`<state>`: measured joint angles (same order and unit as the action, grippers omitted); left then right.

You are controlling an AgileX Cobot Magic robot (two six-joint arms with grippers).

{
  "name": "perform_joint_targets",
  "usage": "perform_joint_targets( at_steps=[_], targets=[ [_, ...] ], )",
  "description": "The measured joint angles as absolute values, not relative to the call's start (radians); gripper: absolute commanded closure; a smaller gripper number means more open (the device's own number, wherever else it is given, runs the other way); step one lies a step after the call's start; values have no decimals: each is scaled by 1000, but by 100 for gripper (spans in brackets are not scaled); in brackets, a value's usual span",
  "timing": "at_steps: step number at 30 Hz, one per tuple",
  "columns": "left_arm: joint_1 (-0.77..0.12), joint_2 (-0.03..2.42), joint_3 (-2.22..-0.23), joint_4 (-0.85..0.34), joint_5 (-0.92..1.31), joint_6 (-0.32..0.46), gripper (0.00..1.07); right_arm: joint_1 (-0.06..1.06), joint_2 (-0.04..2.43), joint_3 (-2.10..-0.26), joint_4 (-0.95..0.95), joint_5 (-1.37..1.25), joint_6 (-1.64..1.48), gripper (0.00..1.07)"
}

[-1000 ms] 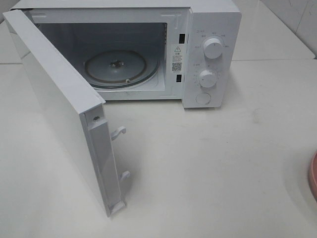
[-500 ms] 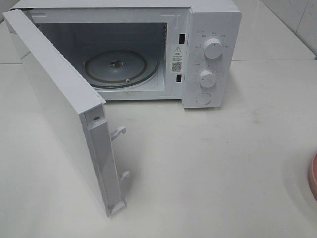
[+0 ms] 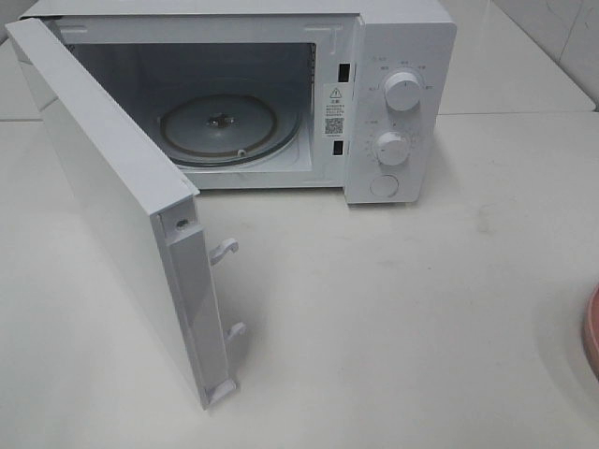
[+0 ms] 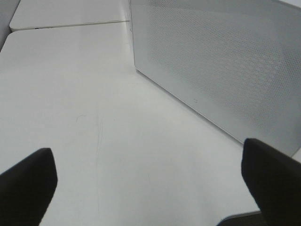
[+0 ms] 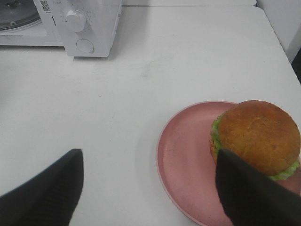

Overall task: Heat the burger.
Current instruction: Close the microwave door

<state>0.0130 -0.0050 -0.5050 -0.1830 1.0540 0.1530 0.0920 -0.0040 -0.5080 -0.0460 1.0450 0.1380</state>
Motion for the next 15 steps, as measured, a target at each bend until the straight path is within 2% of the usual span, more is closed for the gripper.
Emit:
perform_joint_targets(
  at_steps=[15],
  targets=[
    [13, -5, -505, -183, 1054, 153, 7, 92, -4, -508, -46, 1045, 138, 32]
  ],
)
